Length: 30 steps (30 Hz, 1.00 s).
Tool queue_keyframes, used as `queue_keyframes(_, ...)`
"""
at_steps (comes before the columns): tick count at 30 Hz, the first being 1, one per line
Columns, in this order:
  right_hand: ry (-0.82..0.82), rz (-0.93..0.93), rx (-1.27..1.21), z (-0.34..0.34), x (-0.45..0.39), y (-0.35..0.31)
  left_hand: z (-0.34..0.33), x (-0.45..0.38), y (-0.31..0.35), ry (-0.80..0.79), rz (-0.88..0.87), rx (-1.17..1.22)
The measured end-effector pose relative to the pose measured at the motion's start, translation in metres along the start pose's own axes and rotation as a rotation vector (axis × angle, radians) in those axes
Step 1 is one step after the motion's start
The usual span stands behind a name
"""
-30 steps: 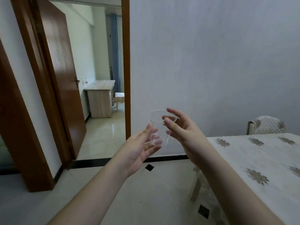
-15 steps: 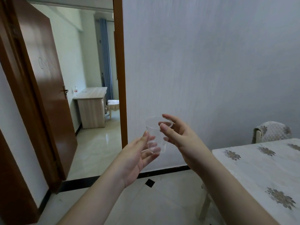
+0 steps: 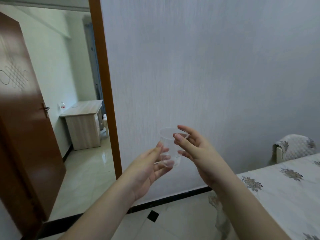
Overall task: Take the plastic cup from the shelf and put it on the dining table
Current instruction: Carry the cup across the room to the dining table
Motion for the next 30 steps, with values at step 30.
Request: queue_keyframes(30, 0.148, -0.004, 0.134, 0.010, -0.320, 0.100, 0.069, -0.361, 0.048, -0.221, 0.035, 0.080)
Point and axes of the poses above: each hand's wrist, its own x-axis away from the middle knuckle, its own z-axis out of the back of the hand, y = z × x, the point moved 6 cm from there along -x, towards the middle knuckle
